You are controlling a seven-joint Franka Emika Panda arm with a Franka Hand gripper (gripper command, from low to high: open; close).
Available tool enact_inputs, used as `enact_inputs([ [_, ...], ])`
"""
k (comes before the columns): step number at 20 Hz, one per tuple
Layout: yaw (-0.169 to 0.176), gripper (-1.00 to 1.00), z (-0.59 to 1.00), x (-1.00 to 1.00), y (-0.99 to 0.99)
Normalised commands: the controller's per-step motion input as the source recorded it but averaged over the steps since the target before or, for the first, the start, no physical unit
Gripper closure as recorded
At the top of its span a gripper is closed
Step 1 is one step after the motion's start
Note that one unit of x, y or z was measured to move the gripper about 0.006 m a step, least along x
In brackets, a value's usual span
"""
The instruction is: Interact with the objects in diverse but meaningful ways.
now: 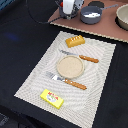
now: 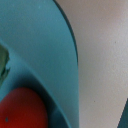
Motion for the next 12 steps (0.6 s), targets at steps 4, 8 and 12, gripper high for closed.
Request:
enact_inputs([
  [4,0.0,1.0,-0.23,0.0,0.0],
  [8,0.0,1.0,-0.19,0.0,0.0],
  [12,0.002,1.0,-0.02,0.08,0.0],
])
